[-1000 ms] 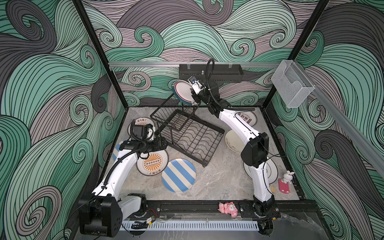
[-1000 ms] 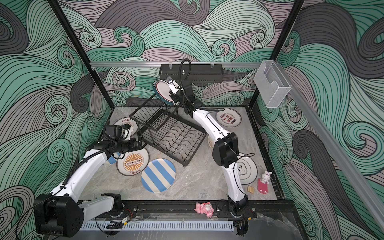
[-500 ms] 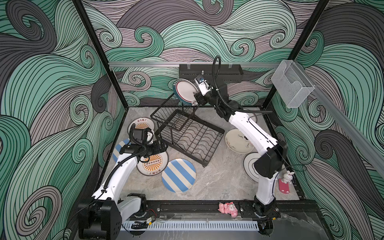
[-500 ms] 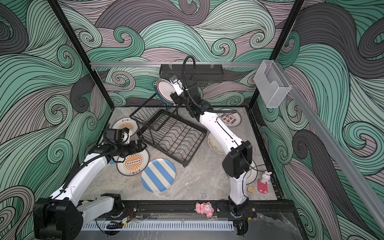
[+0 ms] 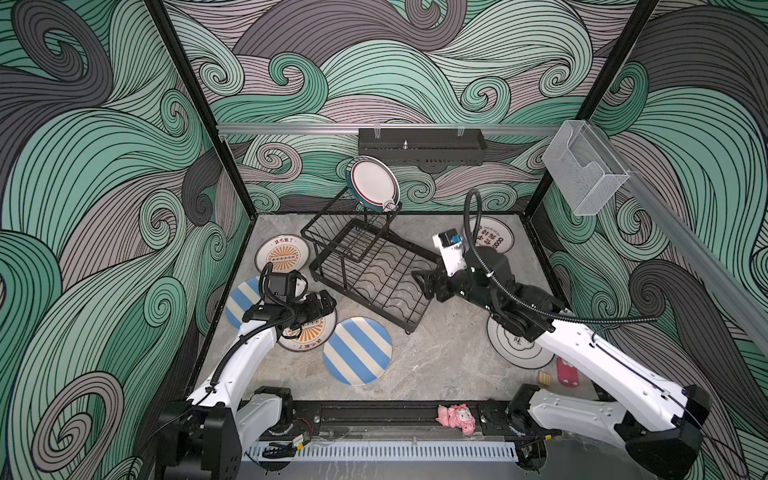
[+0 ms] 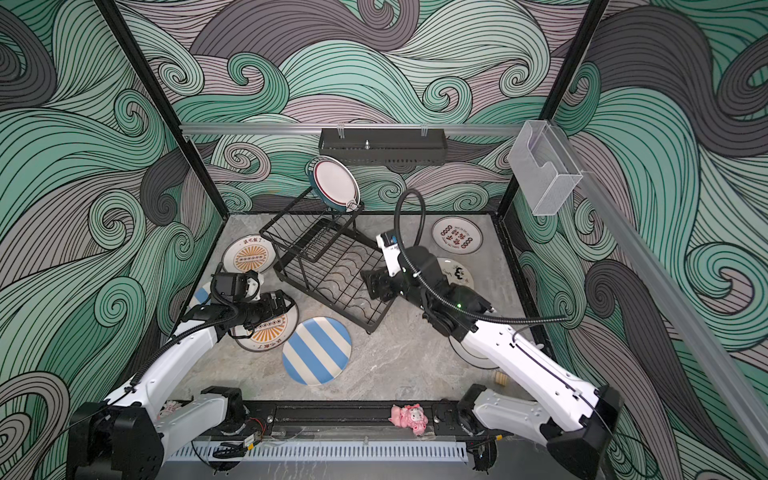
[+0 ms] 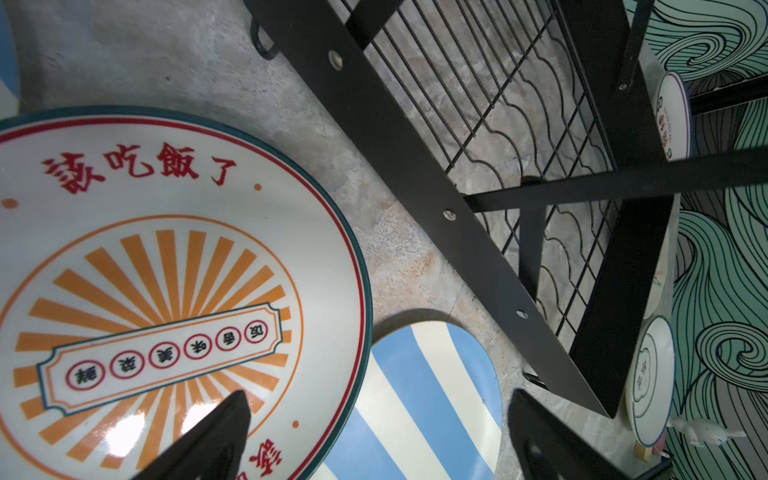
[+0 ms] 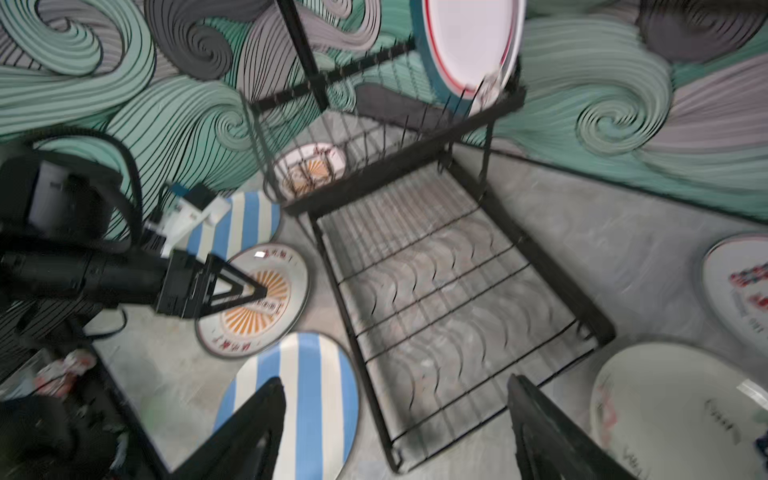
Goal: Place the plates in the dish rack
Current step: 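Release the plate and swing the right gripper down toward the striped plate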
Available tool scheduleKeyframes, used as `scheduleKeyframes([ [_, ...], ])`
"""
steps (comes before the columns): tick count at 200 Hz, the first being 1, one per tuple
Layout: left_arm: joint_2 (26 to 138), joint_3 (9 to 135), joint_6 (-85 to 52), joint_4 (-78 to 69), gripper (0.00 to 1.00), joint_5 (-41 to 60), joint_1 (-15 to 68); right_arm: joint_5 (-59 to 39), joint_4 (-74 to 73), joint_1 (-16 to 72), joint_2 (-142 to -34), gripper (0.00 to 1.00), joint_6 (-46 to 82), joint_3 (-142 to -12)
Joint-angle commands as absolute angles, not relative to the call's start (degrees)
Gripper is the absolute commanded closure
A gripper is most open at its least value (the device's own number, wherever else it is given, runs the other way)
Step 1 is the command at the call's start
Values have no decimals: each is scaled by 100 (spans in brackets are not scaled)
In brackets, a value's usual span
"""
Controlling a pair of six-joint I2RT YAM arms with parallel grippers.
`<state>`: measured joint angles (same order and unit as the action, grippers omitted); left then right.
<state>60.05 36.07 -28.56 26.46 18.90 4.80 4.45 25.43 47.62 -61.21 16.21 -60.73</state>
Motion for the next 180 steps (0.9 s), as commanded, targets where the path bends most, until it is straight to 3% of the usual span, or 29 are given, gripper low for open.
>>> scheduleKeyframes([
  [1,5871,3480,-2995,2367,1,1872,562,354,2766,5185,-5680,16,3084,-5362],
  [63,5944,3112,-2988,1996,1,1872,611,1120,2092,6819,-5687,16,4819,-4103],
  [125,5679,2769,-2993,1964,1,1881,794,523,12,6902,-6397,16,5957,-3229],
  [180,6255,2645,-2927,1437,2,1974,999,545,-1482,6908,-7196,17,6931,-2720],
])
